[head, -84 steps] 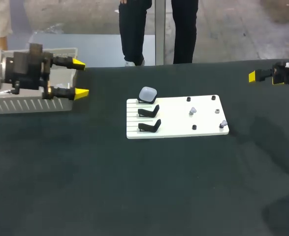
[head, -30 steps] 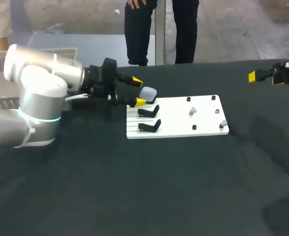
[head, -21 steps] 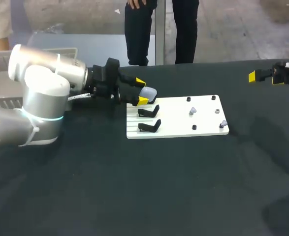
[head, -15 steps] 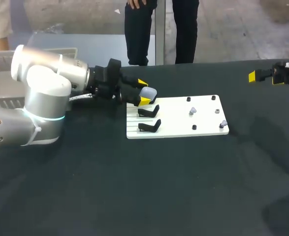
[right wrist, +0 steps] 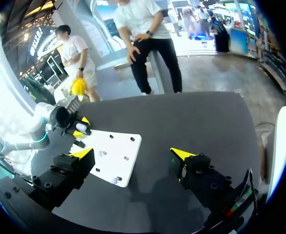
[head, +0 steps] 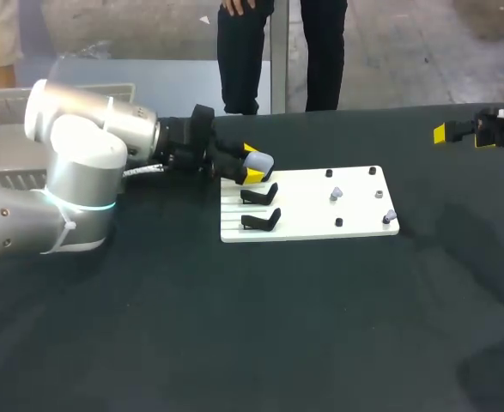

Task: Pick up each earbud case from the left stands, insert the matching earbuds, close the lid, and place the case in the box.

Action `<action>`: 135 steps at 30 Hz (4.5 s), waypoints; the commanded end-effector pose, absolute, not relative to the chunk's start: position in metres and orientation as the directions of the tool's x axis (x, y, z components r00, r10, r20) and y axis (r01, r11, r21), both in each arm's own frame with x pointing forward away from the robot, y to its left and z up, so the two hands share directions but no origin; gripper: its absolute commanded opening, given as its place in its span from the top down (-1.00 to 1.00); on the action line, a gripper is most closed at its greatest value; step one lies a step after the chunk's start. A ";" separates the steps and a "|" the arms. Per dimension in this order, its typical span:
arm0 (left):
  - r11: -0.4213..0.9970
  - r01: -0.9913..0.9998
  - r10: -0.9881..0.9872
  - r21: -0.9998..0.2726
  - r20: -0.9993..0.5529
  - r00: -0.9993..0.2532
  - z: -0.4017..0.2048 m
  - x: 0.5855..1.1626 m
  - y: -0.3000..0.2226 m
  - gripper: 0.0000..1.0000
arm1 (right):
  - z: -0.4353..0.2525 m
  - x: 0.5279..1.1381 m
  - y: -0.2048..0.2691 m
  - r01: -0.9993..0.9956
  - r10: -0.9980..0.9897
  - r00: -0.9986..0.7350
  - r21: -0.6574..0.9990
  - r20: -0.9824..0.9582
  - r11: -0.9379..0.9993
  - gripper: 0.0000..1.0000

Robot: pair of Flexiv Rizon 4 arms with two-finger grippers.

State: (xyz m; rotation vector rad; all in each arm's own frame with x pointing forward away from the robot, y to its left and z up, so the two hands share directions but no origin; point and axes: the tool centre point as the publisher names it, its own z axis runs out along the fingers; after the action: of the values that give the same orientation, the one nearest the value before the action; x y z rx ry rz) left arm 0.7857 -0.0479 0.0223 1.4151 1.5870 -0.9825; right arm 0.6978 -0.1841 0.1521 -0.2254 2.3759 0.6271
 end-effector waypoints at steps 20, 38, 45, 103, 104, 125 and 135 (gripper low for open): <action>0.057 0.996 0.381 -0.071 -0.920 -0.087 0.020 0.783 -0.049 0.19 | 0.151 0.699 -0.185 -0.318 0.001 -0.766 0.381 -0.643 0.868 -1.00; 0.038 0.996 0.382 -0.079 -0.920 -0.087 0.020 0.780 -0.047 1.00 | 0.151 0.699 -0.185 -0.318 0.001 -0.766 0.381 -0.643 0.868 -1.00; 0.044 0.998 0.365 -0.033 -0.930 -0.047 0.045 0.780 -0.039 1.00 | 0.151 0.699 -0.185 -0.318 0.001 -0.766 0.381 -0.643 0.868 -1.00; -0.017 0.996 0.213 0.086 -0.973 0.088 0.141 0.764 -0.115 1.00 | 0.153 0.744 0.002 -0.579 -0.294 -0.751 0.376 -0.591 0.723 -1.00; -0.019 0.996 0.211 0.087 -0.973 0.089 0.141 0.763 -0.115 1.00 | 0.153 0.744 0.004 -0.580 -0.295 -0.751 0.376 -0.591 0.722 -1.00; -0.057 0.993 0.190 0.107 -0.975 0.116 0.145 0.752 -0.115 1.00 | 0.150 0.755 0.007 -0.562 -0.284 -0.761 0.374 -0.584 0.738 -1.00; -0.071 0.993 0.192 0.098 -0.975 0.110 0.141 0.748 -0.116 1.00 | 0.160 0.758 0.003 -0.559 -0.279 -0.752 0.355 -0.596 0.749 -1.00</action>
State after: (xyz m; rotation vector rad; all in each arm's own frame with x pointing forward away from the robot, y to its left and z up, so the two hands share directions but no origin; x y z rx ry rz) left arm 0.7477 -0.1163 0.1420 1.4466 1.2417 -1.0737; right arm 0.7588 0.0039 0.1588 -0.6318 2.4284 0.7214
